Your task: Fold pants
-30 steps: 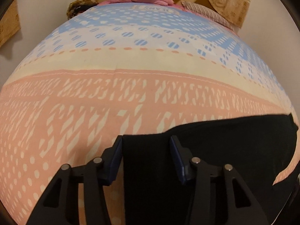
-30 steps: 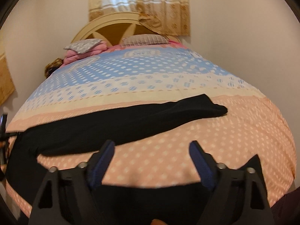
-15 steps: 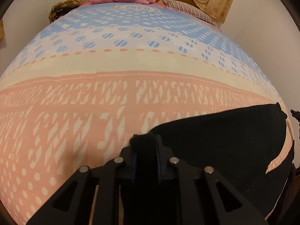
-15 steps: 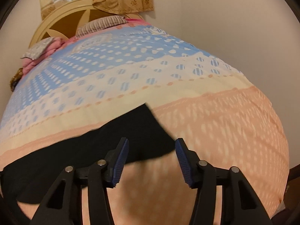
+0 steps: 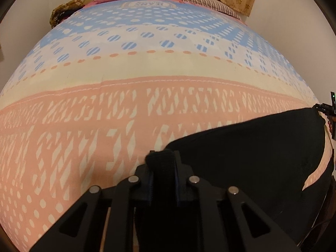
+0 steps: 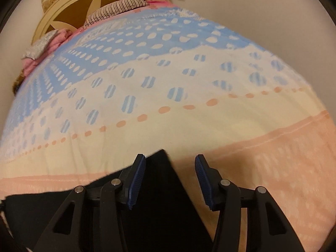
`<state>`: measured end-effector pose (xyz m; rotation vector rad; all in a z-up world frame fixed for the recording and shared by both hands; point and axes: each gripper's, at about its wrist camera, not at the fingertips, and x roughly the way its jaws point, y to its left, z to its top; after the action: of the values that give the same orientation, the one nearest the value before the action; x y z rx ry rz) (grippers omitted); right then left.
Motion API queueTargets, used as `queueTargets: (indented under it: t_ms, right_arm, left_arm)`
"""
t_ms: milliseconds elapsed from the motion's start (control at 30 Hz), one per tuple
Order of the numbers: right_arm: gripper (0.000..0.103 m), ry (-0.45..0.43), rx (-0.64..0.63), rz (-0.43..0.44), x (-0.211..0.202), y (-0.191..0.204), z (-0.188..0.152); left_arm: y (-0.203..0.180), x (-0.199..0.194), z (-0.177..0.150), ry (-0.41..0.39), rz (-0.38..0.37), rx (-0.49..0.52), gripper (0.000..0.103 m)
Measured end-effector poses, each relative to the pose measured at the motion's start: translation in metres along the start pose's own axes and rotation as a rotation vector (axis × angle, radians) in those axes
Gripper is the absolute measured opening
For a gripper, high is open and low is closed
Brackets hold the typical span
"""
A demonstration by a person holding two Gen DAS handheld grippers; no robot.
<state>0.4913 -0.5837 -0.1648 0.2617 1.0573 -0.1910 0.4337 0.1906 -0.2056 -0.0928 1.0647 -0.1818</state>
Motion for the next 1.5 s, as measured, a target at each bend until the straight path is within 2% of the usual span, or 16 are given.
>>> queueTargets:
  t_ms: [133,167,200,267,433,533,700,967,1133,1500]
  right_arm:
    - [0.048,0.02,-0.021,0.05,0.01,0.006,-0.003]
    - [0.027,0.024,-0.035,0.069,0.01,0.01,-0.005]
    - [0.014,0.03,-0.058,0.055,0.01,0.014,-0.007]
    - [0.01,0.024,-0.091,0.037,0.006,0.02,-0.01]
    - [0.009,-0.042,-0.125,0.036,-0.03,0.024,-0.015]
    - [0.009,-0.104,-0.135,0.042,-0.066,0.02,-0.02]
    - [0.009,-0.149,-0.124,0.055,-0.107,0.008,-0.035]
    - [0.009,-0.213,-0.136,0.09,-0.159,-0.004,-0.087]
    - [0.009,-0.26,-0.111,0.131,-0.191,-0.017,-0.126]
    - [0.009,-0.225,-0.038,0.14,-0.211,-0.055,-0.209]
  left_arm:
    - [0.002,0.002,-0.001,-0.017,-0.009,-0.008,0.015]
    - [0.003,0.003,-0.001,-0.023,-0.011,-0.012,0.015]
    - [0.003,0.003,0.0,-0.022,-0.01,-0.018,0.015]
    - [0.002,0.002,0.001,-0.022,-0.006,-0.023,0.014]
    - [0.0,-0.019,0.002,-0.087,-0.028,-0.027,0.012]
    - [0.002,-0.044,0.003,-0.157,-0.067,-0.029,0.012]
    - [0.001,-0.07,-0.004,-0.218,-0.113,-0.03,0.012]
    - [0.004,-0.103,-0.023,-0.319,-0.201,-0.047,0.012]
    - [0.008,-0.121,-0.051,-0.372,-0.258,-0.054,0.012]
    - [0.03,-0.134,-0.113,-0.417,-0.335,-0.073,0.012]
